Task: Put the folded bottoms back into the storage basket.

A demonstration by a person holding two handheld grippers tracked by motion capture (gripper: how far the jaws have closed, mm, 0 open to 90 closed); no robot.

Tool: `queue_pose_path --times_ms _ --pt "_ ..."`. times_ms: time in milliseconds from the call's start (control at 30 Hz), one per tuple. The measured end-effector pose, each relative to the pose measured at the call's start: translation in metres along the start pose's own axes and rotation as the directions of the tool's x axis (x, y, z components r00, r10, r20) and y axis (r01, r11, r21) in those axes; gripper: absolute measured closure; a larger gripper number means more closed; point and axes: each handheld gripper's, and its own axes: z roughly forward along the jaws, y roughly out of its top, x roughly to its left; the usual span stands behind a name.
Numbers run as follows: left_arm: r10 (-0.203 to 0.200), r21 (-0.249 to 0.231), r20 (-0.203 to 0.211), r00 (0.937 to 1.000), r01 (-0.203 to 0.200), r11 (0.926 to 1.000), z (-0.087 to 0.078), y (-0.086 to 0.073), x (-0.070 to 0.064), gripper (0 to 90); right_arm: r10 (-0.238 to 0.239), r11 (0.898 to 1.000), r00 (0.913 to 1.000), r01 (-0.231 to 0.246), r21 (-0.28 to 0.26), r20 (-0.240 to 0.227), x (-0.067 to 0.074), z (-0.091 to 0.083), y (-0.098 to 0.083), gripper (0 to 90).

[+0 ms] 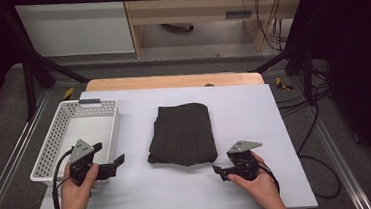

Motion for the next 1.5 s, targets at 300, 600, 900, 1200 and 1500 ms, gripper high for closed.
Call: queue_pose_path --times_ms 300,600,900,1200,1500 --pt "-0.001 -0.018 -0.007 1.0 0.001 0.9998 -0.002 0.001 0.0 5.3 -0.032 0.999 0.9994 0.033 0.012 -0.016 0.011 0.01 0.006 41.1" --pt "0.005 -0.018 -0.014 0.9999 -0.005 0.9998 -0.001 0.001 -0.001 5.3 -0.022 0.999 0.9997 0.022 0.025 -0.002 0.006 0.017 0.009 53.6" --pt "0.012 -0.026 -0.006 0.9999 -0.012 0.9996 -0.001 0.002 -0.005 5.3 -0.028 1.0 0.998 0.028 -0.001 0.057 0.003 0.029 0.017 58.6" --pt "0.031 -0.034 -0.008 0.9995 -0.031 0.9989 -0.002 0.003 -0.008 5.3 -0.086 0.996 0.9912 0.085 0.006 0.101 0.008 0.031 0.02 79.1" --pt "0.036 -0.043 -0.001 0.9993 -0.036 0.9984 -0.004 0.004 -0.011 5.2 -0.115 0.993 0.9891 0.113 0.025 0.092 0.011 0.018 0.018 80.4"
